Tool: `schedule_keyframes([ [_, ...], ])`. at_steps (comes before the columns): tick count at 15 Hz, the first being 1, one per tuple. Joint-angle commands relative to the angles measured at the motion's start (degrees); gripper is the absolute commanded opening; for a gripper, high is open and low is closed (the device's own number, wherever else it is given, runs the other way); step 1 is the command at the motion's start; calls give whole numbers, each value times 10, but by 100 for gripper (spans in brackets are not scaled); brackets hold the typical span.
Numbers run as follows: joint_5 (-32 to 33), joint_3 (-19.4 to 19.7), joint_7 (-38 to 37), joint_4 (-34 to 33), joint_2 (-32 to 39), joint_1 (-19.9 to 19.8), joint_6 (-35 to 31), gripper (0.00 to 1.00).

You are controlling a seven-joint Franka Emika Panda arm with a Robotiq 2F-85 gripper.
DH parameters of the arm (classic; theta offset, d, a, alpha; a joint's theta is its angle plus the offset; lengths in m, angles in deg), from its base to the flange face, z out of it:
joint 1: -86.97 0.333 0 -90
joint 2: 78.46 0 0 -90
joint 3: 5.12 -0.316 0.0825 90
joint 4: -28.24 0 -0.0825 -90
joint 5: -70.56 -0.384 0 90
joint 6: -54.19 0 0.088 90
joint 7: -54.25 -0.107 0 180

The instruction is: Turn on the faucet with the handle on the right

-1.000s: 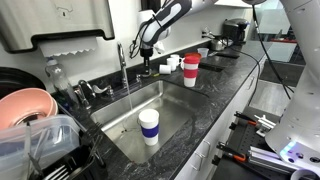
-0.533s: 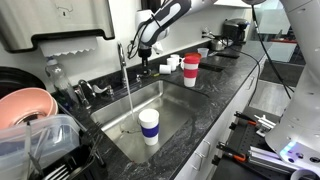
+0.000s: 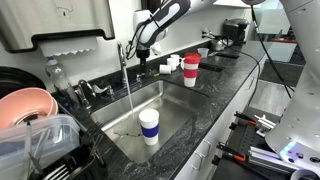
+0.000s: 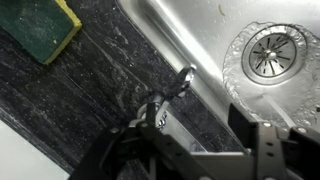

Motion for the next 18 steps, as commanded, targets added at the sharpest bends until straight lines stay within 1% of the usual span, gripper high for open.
schedule_keyframes([
  [1,20,11,-26,8,-8,3,-16,100],
  [7,38,18,-48,7,-9,0,-23,100],
  [15,35,13,-53,16,-19,-4,-24,100],
  [16,33,11,-49,-3,-2,-3,-16,100],
  [18,33,11,-49,-3,-4,-3,-15,100],
])
